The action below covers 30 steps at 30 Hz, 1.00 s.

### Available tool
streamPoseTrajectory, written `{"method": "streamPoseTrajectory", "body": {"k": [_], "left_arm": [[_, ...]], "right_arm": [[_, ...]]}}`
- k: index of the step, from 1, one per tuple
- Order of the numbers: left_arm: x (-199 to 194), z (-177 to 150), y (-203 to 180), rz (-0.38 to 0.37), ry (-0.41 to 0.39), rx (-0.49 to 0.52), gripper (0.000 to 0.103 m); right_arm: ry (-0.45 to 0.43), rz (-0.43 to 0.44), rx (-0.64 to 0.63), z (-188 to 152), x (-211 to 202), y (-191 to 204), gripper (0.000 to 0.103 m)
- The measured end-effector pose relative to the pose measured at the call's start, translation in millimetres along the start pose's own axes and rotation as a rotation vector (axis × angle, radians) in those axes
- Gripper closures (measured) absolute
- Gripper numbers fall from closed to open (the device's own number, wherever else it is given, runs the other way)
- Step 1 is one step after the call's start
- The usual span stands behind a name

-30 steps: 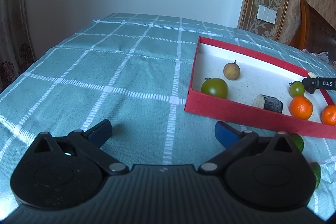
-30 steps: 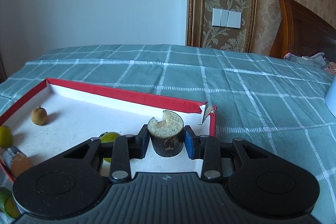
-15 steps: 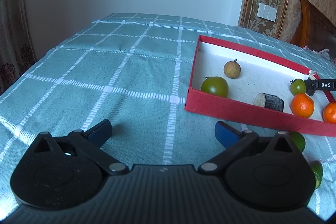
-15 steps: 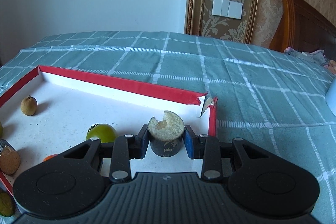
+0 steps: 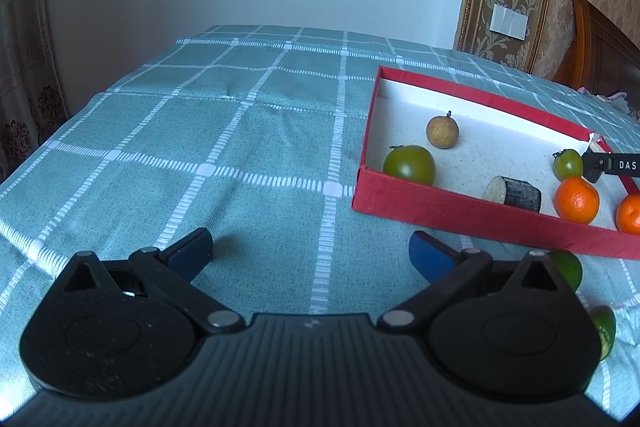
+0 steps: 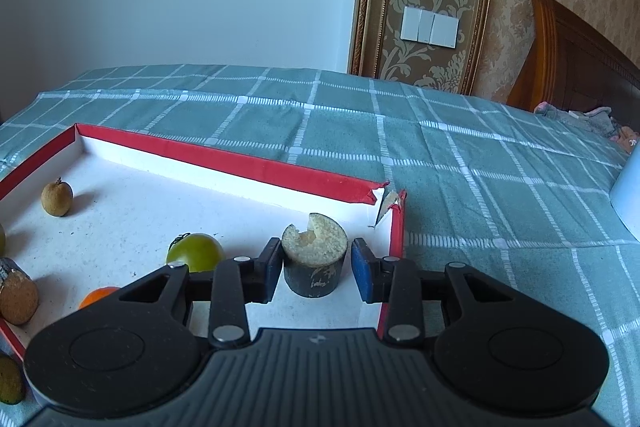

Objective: Organize fruits
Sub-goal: 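Carry the wood stump into the tray and open the right gripper, then withdraw the right gripper while the left gripper moves toward the green lime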

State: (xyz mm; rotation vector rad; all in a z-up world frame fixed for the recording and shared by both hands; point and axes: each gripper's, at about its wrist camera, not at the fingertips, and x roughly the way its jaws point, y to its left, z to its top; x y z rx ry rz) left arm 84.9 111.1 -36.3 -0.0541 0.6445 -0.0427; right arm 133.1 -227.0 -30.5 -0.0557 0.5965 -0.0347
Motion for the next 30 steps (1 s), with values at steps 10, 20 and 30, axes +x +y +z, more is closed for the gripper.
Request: {"method": "streamPoseTrajectory", "body": {"k": [10,20,30], "left_arm": [[0,0,0,0.0,0.0,0.0,0.0],[-1,0,0,-0.001,-0.001,-0.002,0.0],[-2,0,0,-0.003,-0.002,-0.004,0.0]], "right_arm": [[-0.026,0.005,-0.007,-6,-12,3,0.044],[-0.057,0.019,0.026,-14,-28,0,0.038],[-0.103,0.042,0.063,-23,-55,-3,0.032]]}}
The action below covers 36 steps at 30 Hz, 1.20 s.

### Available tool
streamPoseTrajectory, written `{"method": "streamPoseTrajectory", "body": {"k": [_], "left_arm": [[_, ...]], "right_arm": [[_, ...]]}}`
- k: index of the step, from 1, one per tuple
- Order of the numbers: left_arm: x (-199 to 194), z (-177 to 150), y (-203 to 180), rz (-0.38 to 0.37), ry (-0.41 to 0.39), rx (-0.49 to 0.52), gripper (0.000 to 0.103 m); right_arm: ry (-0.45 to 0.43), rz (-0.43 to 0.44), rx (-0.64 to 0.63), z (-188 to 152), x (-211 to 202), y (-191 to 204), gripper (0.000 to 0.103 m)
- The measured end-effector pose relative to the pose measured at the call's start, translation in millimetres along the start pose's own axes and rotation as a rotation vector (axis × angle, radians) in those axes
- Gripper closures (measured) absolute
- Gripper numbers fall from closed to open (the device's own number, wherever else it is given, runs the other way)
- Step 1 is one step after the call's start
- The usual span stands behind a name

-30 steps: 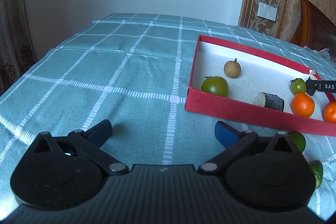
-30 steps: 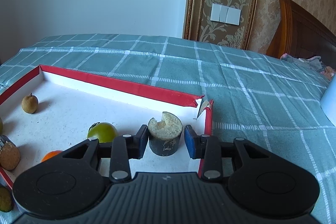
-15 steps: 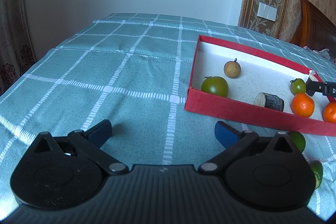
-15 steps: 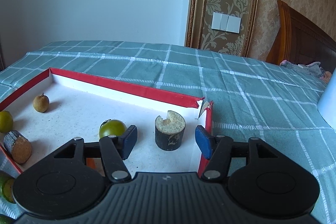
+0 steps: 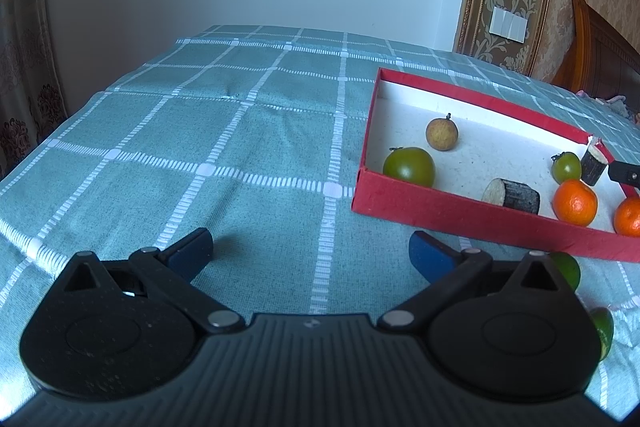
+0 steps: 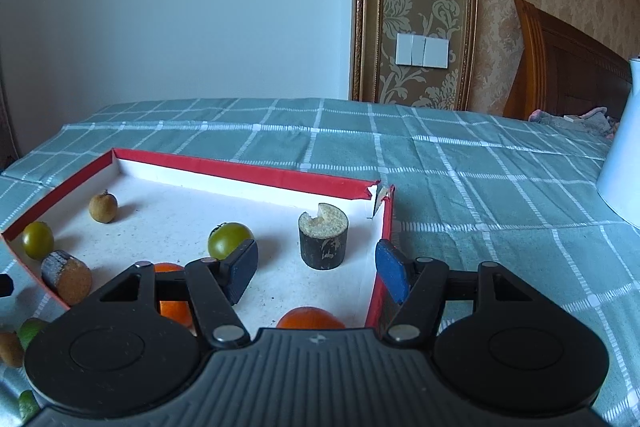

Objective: Organize fruits
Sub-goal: 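Withdraw the right gripper while the left gripper moves toward the green lime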

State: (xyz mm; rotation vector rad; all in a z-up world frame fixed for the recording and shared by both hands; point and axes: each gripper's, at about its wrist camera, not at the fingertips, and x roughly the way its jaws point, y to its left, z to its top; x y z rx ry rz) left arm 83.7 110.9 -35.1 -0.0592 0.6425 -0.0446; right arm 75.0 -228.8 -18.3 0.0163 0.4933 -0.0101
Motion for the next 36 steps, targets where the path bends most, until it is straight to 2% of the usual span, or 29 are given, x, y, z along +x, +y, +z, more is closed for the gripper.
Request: {"method": "streamPoseTrajectory", "body": {"k": [10,19,25,29,31,33,36], "left_arm": [[1,0,0,0.005,0.003,0.006,0.0],[1,1,-2,0.007,0.004,0.009,0.0],[-17,-9,6,-0.084,-0.036,-0.027,0.0],[-44,-19,-9,-0.113,-0.098,0.039,0.0],[-51,-22,-21,-0.098,-0.115,0.091,0.0],[-50,-24,-37,-0.07,-0.097,0.165,0.0],[-48,-26,-51,-0.033,-0.113,0.204,0.0]], "right_arm": [[-0.026,0.021,0.003,-12,-24,-1,0.03],[-0.049,0.096,0.003,-38,-59,-6,0.03],[-0.074,0.117,-0.07,-53,-71,6,0.03],[-0.033,0.153,-0.051,-58,-69,5,0.028],[-0.036,0.161,-0.031,-58,-71,2,0.027],[-0.025,0.167,-0.017,-58,-70,0,0.025],[-0.008,0.178,0.007,-60,-67,-4,0.025]]}}
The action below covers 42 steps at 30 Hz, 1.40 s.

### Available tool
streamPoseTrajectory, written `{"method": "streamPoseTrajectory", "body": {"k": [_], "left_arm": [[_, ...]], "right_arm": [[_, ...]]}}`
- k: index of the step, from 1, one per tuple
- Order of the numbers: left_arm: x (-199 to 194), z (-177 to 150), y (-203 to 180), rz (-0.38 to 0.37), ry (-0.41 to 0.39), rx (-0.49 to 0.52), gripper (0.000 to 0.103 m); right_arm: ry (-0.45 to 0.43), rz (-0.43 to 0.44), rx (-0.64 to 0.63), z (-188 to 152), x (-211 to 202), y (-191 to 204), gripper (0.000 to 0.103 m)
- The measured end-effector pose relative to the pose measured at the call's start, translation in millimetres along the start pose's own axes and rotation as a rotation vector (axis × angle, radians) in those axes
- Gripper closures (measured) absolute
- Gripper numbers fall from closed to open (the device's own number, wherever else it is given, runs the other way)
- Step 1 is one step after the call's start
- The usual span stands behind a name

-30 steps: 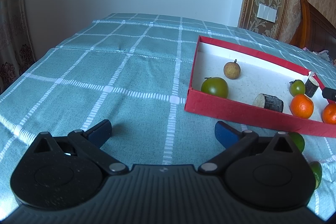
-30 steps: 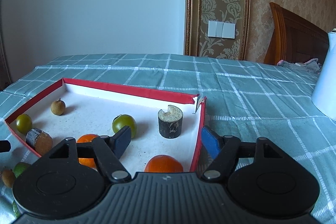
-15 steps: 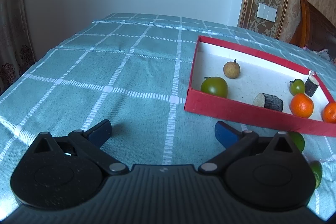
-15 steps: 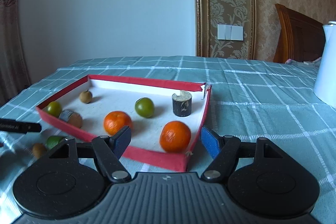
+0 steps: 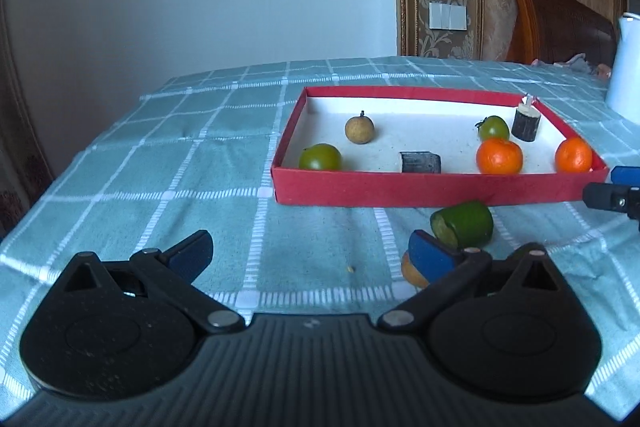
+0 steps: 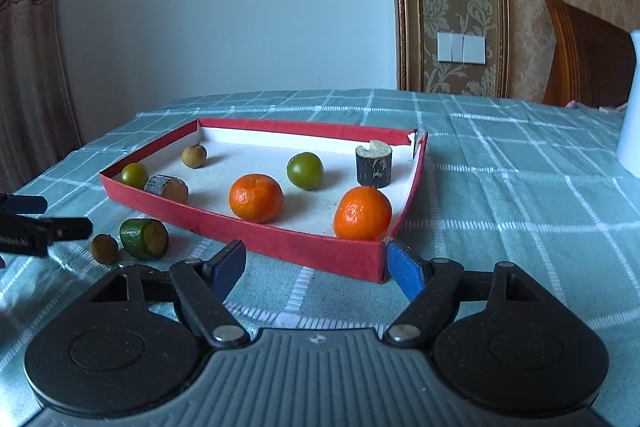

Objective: Organize fruits
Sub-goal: 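Withdraw the right gripper while the left gripper moves toward the green lime, then grasp the brown round fruit beside the tray with the left gripper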

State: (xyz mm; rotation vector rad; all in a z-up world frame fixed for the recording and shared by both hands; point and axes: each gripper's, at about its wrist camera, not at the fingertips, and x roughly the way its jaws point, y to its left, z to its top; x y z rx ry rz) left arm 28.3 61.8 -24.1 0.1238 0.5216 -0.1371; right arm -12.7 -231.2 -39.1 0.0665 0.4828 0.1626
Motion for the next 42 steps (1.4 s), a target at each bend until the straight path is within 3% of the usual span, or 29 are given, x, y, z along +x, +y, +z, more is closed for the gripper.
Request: {"method": "streamPoseTrajectory", "body": {"k": [5,9,13,20,24,30,32,34,42], "left_arm": [[-1,1,-3,-0.08,-0.001,-0.026,0.0],[-2,0,-9,-0.078,-0.01,0.015,0.0],[3,-4,-13,-0.104,0.014,0.036,0.009],[5,-7,-17,-0.149,0.038,0.033,0.015],[10,-7,-19,-0.188,0.073,0.022,0.035],[9,-9,-22,-0.177,0.072,0.036,0.038],[8,-9,-23,-0.174,0.068,0.033,0.044],[6,-9,-24,-0.176,0.065,0.032,0.058],[4,-9,-29,-0.189,0.064,0.045,0.075]], "right_arm": [[0.027,0.01,0.024,-1,4,-4,0.025],[0.038,0.01,0.046,-1,5,-7,0.025],[0.041,0.01,0.047,-1,6,-6,0.024],[0.05,0.007,0.059,-1,7,-8,0.022],[0.053,0.009,0.059,-1,9,-7,0.022],[0.086,0.041,0.065,-2,12,-7,0.022],[0.09,0.04,0.057,-3,12,-5,0.022],[0.081,0.041,0.054,-3,10,-4,0.022],[0.106,0.045,0.061,-3,14,-6,0.02]]}}
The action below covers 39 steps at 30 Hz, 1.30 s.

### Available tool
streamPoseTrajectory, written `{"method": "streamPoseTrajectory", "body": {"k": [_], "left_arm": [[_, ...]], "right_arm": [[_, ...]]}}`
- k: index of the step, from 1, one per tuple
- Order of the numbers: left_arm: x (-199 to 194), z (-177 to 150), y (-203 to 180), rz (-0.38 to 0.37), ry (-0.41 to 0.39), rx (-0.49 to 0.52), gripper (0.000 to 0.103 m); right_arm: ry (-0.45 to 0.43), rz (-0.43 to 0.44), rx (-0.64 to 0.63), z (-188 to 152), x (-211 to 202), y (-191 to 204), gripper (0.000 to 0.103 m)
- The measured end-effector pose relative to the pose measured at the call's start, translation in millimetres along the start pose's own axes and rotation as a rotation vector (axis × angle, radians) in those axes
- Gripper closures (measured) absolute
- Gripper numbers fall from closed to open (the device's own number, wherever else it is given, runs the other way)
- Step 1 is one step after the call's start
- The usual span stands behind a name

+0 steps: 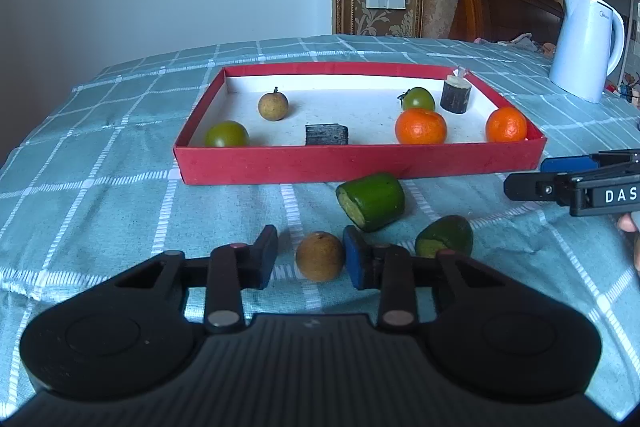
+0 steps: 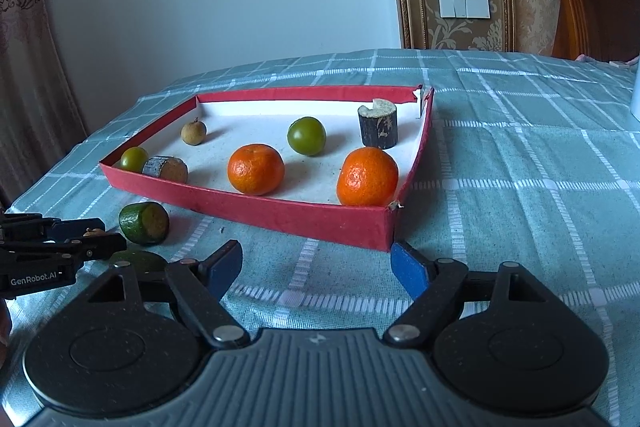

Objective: Organize fruits
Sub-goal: 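Grasp the brown round fruit beside the tray with the left gripper, then carry the brown fruit into the tray and open the left gripper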

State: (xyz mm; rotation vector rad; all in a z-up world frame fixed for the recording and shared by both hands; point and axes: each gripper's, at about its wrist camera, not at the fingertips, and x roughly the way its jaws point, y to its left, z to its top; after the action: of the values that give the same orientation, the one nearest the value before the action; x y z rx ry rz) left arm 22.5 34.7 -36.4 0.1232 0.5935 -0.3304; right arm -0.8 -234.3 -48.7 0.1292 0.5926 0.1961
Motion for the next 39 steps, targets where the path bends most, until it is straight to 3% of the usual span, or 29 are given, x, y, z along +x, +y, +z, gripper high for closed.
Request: {"method": "streamPoseTrajectory", "body": {"k": [1,24,31,39], "left_arm": [[-1,0,0,-0.003,0.001,-0.001,0.081],[0,9,0,0.045,0.005,-0.007,0.081],[-3,35,5,0.059,-0.059,0.014,0.081],[23,73,7,0.078,-0.111,0.037,0.081]], "right_arm": [[0.0,0.0,0.0,0,0,0,0.02],[0.005,0.0,0.0,0,2,0,0.018],[0.005,0.001,0.0,0,2,1,0.018],[0.007,-0.001,-0.004,-2,3,2,0.017]]}}
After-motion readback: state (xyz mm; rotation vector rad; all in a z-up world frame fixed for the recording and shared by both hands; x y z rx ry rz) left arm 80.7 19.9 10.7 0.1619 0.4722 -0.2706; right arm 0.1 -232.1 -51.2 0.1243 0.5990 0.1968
